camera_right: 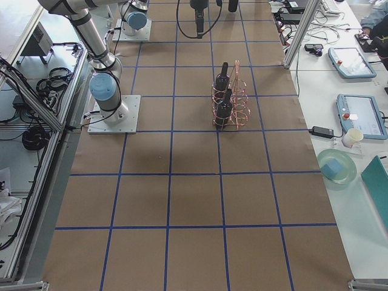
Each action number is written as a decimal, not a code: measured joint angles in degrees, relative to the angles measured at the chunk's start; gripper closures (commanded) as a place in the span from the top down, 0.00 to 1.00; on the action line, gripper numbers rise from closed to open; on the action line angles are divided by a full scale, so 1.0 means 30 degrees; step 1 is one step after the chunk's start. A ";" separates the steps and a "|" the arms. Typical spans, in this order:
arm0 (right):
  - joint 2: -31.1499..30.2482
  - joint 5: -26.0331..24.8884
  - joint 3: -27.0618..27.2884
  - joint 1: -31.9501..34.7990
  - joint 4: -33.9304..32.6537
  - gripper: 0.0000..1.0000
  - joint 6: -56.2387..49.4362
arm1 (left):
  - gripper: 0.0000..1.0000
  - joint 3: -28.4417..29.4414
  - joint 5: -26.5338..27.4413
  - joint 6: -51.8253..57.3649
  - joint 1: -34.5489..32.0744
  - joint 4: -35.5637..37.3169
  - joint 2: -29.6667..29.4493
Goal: Place wine into wine basket
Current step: 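Carry the held bottle with the left gripper toward the table center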
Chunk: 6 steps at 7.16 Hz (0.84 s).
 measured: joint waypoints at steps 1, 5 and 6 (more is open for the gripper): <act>0.0000 -0.0002 0.0001 0.0000 0.0006 1.00 -0.0002 | 0.00 -0.0120 -0.0040 -0.1055 -0.0413 -0.0545 0.0528; 0.0001 -0.0003 0.0002 0.0000 0.0010 1.00 -0.0127 | 0.00 -0.2466 0.0339 -0.6432 -0.4183 -0.0962 0.3007; 0.0001 -0.0002 0.0002 0.0000 0.0010 1.00 -0.0152 | 0.00 -0.3425 0.0759 -0.7882 -0.5454 -0.0880 0.3662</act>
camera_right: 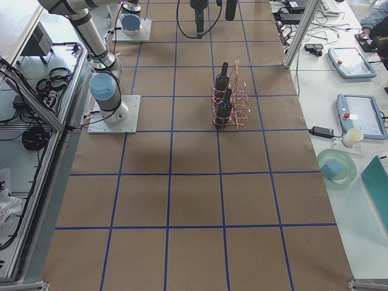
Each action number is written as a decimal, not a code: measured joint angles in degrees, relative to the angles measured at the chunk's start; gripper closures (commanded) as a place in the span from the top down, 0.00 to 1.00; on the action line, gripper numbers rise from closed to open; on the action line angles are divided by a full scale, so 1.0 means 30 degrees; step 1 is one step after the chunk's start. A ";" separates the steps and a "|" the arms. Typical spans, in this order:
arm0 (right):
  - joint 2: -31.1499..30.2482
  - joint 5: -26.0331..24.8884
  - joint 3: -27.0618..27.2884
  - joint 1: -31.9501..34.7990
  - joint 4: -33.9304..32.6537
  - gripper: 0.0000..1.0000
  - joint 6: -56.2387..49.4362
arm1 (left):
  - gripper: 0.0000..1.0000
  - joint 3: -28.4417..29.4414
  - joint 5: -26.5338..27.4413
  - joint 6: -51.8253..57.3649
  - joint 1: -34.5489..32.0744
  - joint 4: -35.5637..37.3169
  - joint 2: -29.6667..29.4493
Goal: Place wine into wine basket
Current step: 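Carry the held bottle with the left gripper toward the table center, then stand the bottle upright on the table and open the left gripper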
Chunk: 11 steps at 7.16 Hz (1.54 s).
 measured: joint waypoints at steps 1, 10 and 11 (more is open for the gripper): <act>0.0000 0.0000 0.0000 0.0000 0.0000 1.00 -0.0001 | 0.00 -0.0934 0.0340 -0.1416 -0.1404 0.0114 0.0636; -0.0014 0.0000 0.0000 -0.0001 0.0027 1.00 -0.0022 | 0.00 -0.6566 0.1911 -0.6375 -0.7760 0.3909 0.3324; -0.0009 -0.0001 -0.0001 0.0000 0.0036 1.00 -0.0049 | 0.00 -0.6650 0.1957 -0.6428 -0.7786 0.3879 0.3257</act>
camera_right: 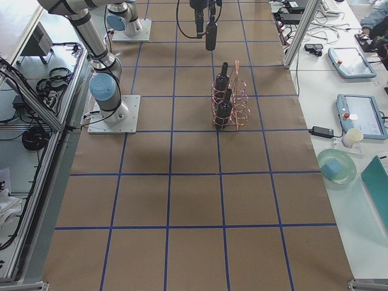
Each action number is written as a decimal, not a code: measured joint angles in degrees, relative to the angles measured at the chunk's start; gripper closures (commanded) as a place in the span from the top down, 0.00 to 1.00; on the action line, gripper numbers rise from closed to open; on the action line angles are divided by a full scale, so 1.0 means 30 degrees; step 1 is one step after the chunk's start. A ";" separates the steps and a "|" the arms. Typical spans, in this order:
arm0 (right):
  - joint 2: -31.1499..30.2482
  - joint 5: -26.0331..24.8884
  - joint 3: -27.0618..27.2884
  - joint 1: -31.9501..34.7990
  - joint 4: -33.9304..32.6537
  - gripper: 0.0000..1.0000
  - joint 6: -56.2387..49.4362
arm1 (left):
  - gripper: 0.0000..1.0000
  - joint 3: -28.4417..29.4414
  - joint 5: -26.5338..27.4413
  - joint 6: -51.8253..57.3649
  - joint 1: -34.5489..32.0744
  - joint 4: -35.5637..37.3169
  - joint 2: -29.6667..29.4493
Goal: Place wine into wine basket
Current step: 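Stand the bottle upright on the table and open the left gripper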
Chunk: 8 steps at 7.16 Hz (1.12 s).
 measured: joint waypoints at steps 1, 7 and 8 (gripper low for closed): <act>0.0005 0.0000 0.0000 0.0000 0.0012 1.00 -0.0053 | 0.00 -0.0082 -0.0029 -0.0101 -0.0032 -0.0020 -0.0104; -0.0005 0.0001 0.0000 0.0000 0.0005 1.00 -0.0092 | 0.99 -0.0163 0.0030 -0.0122 -0.0794 -0.0595 -0.0189; -0.0006 0.0000 0.0000 0.0008 -0.0001 1.00 -0.0094 | 1.00 -0.0142 0.0046 -0.0055 -0.0803 -0.0619 -0.0198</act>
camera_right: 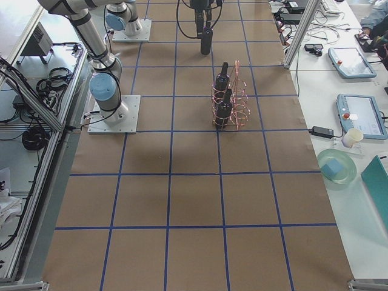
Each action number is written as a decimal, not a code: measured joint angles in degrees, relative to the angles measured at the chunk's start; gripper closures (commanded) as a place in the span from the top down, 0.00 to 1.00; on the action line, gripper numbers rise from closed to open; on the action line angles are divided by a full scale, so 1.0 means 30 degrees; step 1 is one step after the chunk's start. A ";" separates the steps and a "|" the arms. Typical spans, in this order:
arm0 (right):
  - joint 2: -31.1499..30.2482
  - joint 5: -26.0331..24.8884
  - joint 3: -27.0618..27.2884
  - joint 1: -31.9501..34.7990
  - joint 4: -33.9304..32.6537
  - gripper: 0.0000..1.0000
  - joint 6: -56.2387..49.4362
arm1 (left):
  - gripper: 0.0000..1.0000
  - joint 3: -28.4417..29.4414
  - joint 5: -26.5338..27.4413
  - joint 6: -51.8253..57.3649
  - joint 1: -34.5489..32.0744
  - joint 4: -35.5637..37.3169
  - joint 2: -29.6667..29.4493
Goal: Place wine into wine basket
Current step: 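Stand the bottle upright on the table and open the left gripper, then raise the left gripper away while the right gripper moves toward the bottle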
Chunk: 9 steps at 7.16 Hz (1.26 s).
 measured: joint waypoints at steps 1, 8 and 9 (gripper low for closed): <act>0.0005 0.0000 0.0000 0.0005 -0.0005 1.00 -0.0001 | 1.00 0.0108 0.0016 0.0011 0.0052 -0.0149 0.0048; -0.0015 0.0006 0.0019 -0.0006 0.0003 1.00 0.0026 | 1.00 0.4927 -0.2614 0.1187 0.3571 -0.5131 0.0568; -0.0026 0.0012 0.0062 0.0006 -0.0010 1.00 0.0051 | 1.00 0.5340 -0.2806 0.2545 0.5024 -0.5405 0.0569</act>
